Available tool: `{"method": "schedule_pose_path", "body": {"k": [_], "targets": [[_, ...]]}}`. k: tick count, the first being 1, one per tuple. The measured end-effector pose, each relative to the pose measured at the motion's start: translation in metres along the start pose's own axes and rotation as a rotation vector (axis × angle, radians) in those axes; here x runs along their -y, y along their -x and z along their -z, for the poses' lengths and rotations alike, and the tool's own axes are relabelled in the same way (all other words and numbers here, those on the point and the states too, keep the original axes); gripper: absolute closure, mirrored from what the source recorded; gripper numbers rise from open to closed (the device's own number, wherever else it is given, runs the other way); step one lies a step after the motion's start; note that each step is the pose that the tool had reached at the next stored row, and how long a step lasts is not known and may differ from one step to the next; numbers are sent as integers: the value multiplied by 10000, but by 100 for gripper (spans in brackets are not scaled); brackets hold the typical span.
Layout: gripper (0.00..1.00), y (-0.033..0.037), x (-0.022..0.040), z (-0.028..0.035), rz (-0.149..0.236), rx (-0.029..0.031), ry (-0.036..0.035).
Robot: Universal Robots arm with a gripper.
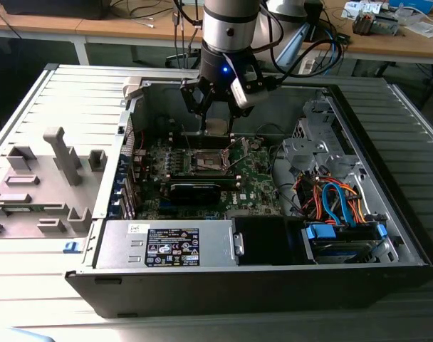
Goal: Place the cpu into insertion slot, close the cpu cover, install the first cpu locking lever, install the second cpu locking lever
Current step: 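Place the cpu into insertion slot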
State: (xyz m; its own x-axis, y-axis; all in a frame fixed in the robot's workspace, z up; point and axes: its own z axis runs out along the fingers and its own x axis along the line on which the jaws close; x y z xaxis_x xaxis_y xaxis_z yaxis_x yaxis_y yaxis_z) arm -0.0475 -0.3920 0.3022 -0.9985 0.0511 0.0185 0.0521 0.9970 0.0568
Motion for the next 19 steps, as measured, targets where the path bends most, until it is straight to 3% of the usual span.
{"method": "schedule_pose_path", "body": {"k": [19], "targets": [[45, 0, 0, -1, -175, 10, 3]]}}
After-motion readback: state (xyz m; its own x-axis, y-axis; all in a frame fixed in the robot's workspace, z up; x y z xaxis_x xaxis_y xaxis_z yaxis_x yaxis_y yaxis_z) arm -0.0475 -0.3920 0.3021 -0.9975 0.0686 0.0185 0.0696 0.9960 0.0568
